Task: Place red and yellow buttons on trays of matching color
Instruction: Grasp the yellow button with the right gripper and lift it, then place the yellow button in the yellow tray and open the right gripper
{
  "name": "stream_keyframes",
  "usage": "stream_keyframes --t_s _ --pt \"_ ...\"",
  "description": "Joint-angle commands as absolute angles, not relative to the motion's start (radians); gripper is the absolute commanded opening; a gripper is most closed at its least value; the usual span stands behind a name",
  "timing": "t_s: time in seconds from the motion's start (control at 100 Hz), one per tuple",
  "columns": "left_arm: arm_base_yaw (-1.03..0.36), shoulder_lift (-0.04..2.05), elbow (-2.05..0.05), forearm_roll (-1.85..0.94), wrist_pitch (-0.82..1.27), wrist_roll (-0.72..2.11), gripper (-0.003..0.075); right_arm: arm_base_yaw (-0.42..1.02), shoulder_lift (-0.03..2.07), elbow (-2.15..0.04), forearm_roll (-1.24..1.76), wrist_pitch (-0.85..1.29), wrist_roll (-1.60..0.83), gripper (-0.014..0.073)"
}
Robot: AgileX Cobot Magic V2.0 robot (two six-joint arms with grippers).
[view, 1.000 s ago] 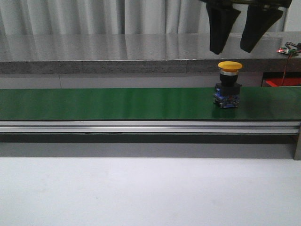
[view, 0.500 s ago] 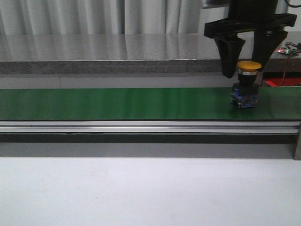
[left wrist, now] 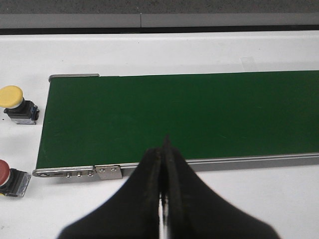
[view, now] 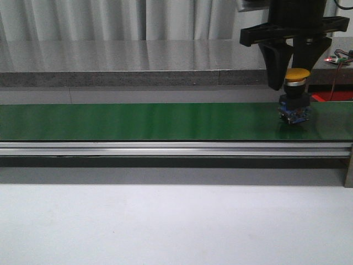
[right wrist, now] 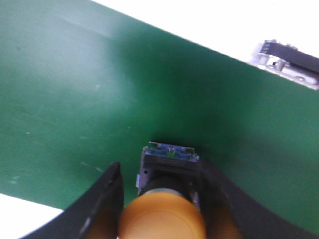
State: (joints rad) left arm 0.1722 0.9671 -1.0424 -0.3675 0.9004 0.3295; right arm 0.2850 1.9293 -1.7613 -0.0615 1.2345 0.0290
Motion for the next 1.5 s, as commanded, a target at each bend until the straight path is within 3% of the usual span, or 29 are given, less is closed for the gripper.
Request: stream_keyframes --t_s 0.0,0.23,0.61,0.81,1.19,1.29,1.43,1.49 --pt "0.166 0.955 -1.069 -0.399 0.847 0.331 -0.002 0.255 1.818 -1.779 -0.083 1.333 0.036 0.0142" --pt "0.166 0.955 -1.069 -0.399 0.847 0.331 -0.002 0.088 1.648 -1.624 -0.081 1.299 0.036 0.0142" --pt "0.166 0.955 -1.069 -0.399 0.847 0.331 -0.002 -0.365 1.511 -1.317 0.028 1.072 0.036 0.0142" --pt "0.166 0.955 -1.069 -0.399 0.856 0.331 -0.002 -0.402 1.522 -1.204 0.082 0.846 0.029 0.0142" --pt "0.166 0.955 -1.069 -0.399 0.856 0.331 -0.002 -0.402 1.713 -1.203 0.137 0.777 0.017 0.0145" --pt "0.166 0.955 -1.069 -0.399 0.856 0.331 -0.002 -0.402 1.724 -1.204 0.137 0.79 0.0 0.022" --pt "0.166 0.955 -1.069 -0.399 0.856 0.331 -0.002 -0.402 1.722 -1.212 0.137 0.79 -0.028 0.0453" --pt "0.166 0.955 -1.069 -0.399 0.856 0.331 -0.002 -0.402 1.718 -1.222 0.137 0.802 -0.028 0.0493"
